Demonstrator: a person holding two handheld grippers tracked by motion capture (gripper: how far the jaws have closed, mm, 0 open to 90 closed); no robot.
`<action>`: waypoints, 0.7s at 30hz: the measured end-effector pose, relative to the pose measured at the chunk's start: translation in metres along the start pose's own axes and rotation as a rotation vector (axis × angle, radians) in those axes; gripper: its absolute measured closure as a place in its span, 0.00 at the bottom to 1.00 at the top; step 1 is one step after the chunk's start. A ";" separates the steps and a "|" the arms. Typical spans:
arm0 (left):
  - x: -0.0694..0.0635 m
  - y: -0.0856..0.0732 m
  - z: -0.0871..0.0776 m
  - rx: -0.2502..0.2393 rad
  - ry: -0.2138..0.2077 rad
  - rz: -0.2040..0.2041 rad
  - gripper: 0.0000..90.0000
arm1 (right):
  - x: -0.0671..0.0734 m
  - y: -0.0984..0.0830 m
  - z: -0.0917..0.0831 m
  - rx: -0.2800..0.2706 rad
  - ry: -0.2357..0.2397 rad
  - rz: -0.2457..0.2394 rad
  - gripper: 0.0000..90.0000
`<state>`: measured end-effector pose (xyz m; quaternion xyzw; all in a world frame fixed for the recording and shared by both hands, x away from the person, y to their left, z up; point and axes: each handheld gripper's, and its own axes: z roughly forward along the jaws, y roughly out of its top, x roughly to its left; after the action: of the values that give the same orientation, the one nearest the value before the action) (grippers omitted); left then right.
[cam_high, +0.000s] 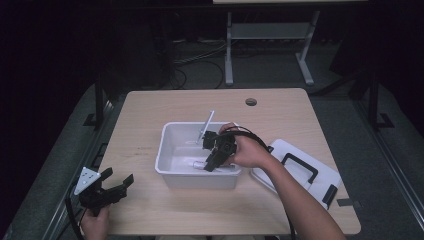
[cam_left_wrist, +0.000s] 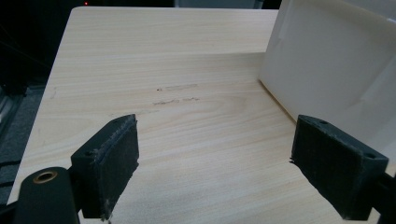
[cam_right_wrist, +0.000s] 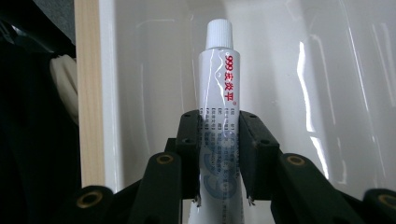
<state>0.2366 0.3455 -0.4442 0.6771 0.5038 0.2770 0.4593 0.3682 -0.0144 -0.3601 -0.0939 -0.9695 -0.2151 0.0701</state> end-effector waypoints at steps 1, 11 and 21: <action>0.000 0.000 0.000 0.000 0.000 0.000 0.16 | 0.000 0.000 0.000 0.000 0.000 0.000 0.79; 0.000 0.000 0.000 -0.003 0.001 -0.006 0.16 | -0.001 0.000 0.006 0.016 0.005 0.005 0.79; 0.000 0.000 0.000 -0.003 0.001 -0.004 0.16 | -0.004 -0.002 0.004 0.015 0.008 0.027 0.76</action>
<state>0.2364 0.3456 -0.4439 0.6752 0.5051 0.2770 0.4608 0.3709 -0.0147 -0.3655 -0.1055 -0.9695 -0.2070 0.0776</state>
